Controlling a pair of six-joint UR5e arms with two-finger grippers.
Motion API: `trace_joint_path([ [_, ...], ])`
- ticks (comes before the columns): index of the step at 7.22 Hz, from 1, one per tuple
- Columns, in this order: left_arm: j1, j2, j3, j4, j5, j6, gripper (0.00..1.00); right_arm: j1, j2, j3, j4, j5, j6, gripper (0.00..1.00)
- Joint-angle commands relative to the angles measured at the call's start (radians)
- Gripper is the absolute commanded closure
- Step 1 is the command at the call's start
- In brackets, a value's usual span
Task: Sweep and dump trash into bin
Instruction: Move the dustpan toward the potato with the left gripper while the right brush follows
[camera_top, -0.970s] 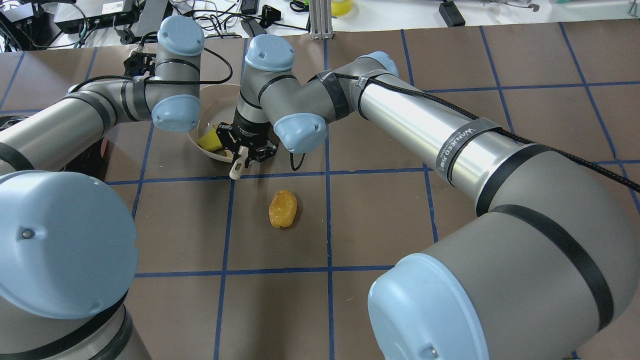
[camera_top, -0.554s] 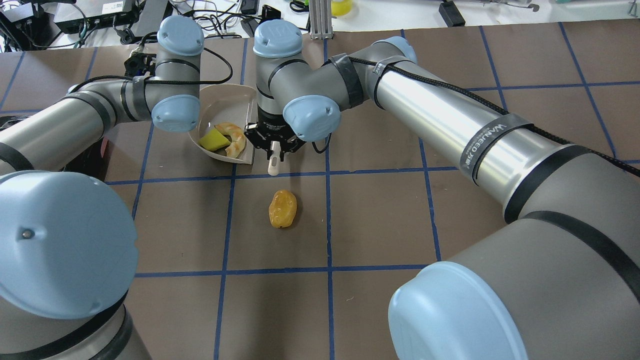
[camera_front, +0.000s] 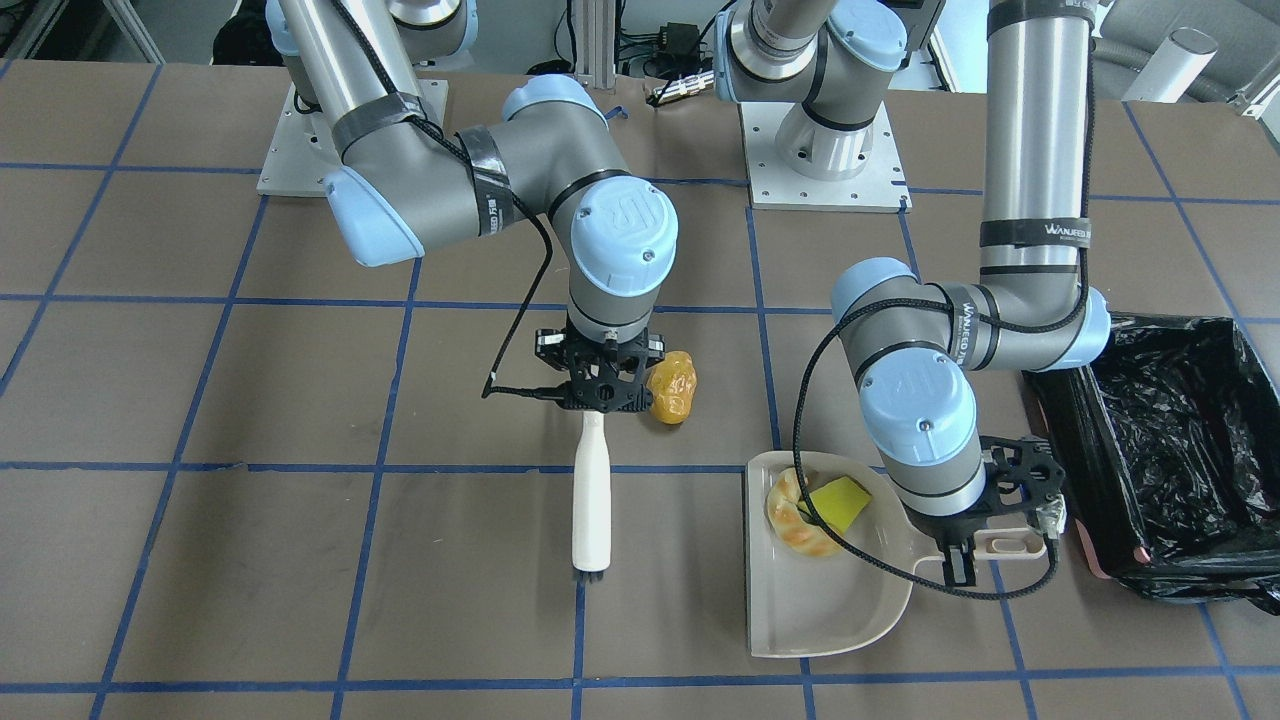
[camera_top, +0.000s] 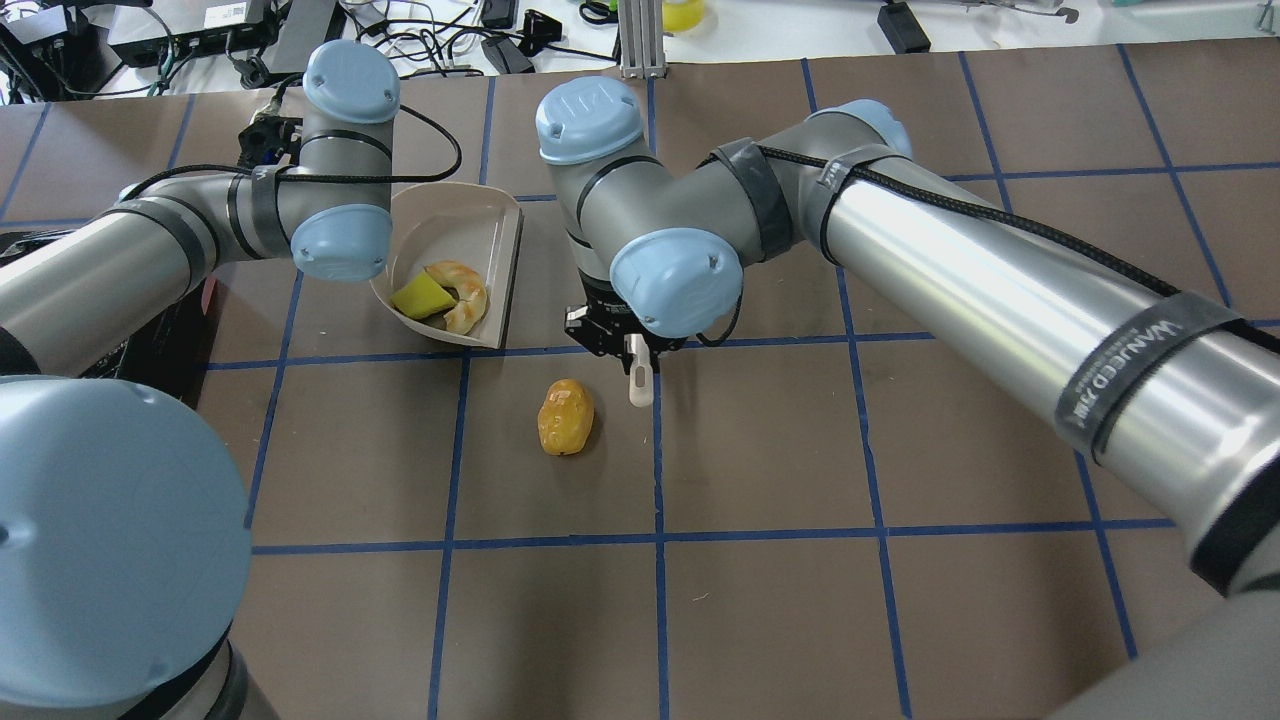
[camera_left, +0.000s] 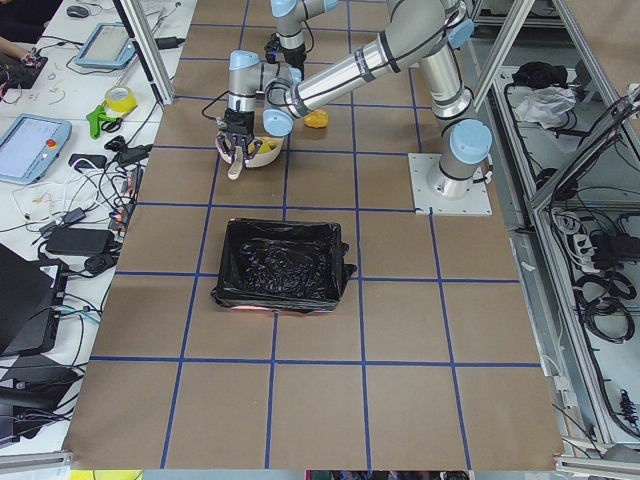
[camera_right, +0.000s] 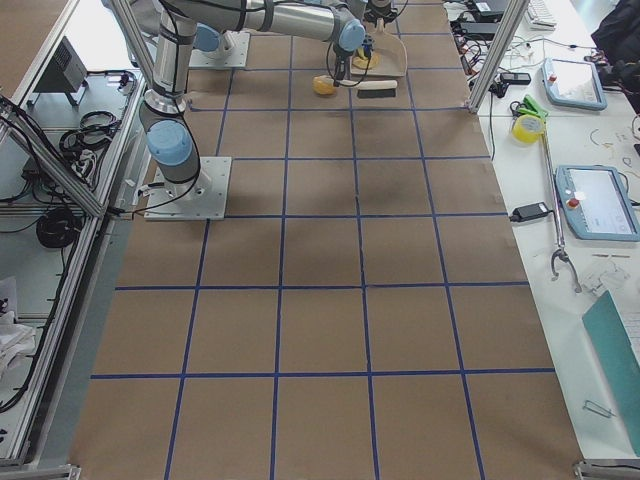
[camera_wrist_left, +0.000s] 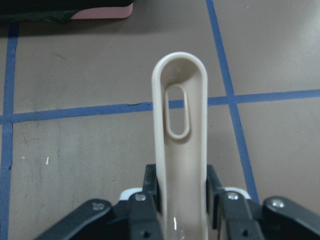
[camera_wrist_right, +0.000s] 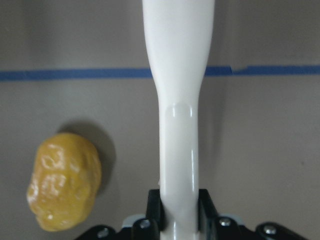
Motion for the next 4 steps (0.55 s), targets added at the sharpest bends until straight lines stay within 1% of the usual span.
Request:
trace_joint_path([
  [1,0.001,0.079,-0.102,0.002,0.002,-0.006,1.00,0.009,-0.099,0.174,0.002,-0.018,0.014,1.00],
  [2,-0.001,0.113,-0.139,0.000,0.005,-0.011,1.00,0.016,-0.119,0.222,0.002,-0.007,0.050,1.00],
  [3,-0.001,0.148,-0.190,0.000,0.005,-0.013,1.00,0.045,-0.124,0.241,0.001,-0.004,0.116,1.00],
  [4,-0.002,0.185,-0.252,0.014,0.005,-0.043,1.00,0.097,-0.121,0.239,0.001,-0.002,0.179,1.00],
])
